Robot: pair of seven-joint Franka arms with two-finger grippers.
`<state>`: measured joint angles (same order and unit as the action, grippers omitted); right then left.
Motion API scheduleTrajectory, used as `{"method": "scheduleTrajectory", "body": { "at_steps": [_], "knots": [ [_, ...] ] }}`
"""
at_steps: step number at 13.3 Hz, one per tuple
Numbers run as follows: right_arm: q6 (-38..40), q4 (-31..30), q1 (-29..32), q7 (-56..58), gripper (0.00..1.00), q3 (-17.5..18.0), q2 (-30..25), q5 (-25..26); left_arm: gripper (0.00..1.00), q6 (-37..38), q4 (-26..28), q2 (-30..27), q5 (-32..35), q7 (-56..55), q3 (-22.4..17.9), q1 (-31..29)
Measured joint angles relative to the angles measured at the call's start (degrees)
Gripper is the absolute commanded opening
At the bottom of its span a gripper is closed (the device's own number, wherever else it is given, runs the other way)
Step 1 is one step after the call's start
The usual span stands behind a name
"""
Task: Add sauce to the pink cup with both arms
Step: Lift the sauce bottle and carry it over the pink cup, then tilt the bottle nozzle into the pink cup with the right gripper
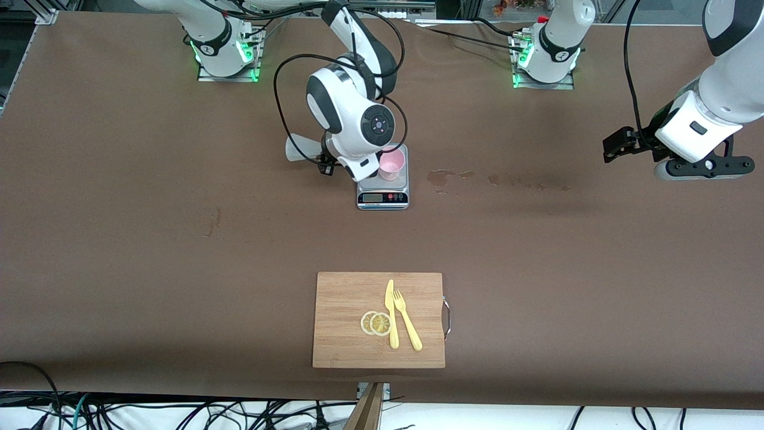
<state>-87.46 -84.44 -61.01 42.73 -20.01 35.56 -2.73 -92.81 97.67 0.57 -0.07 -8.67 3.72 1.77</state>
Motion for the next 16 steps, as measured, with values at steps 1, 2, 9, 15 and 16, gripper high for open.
{"method": "scheduleTrajectory", "body": {
  "at_steps": [1, 2, 9, 15, 16],
  "knots": [
    [1.01, 0.62, -0.12, -0.02, 0.14, 0.0, 0.13, 0.11, 1.0, 0.0, -0.01, 0.0, 0.0, 0.0, 0.0, 0.0],
    [2.39, 1.8, -0.12, -0.02, 0.14, -0.02, 0.59, 0.18, 1.0, 0.0, -0.01, 0.0, 0.0, 0.0, 0.0, 0.0],
    [8.27, 12.4, -0.63, -2.83, 0.14, -0.02, 6.75, 0.16, 1.0, 0.0, -0.06, 0.0, 0.0, 0.0, 0.0, -0.01],
    [10.42, 18.77, -0.46, -4.68, 0.14, -0.51, 10.75, 0.01, 1.0, 0.0, -0.06, 0.0, 0.0, 0.0, 0.0, -0.01],
    [10.48, 19.13, -0.34, -4.76, 0.14, -0.7, 11.17, 0.01, 1.0, 0.0, -0.06, 0.0, 0.0, 0.0, 0.0, -0.01]
  ]
}}
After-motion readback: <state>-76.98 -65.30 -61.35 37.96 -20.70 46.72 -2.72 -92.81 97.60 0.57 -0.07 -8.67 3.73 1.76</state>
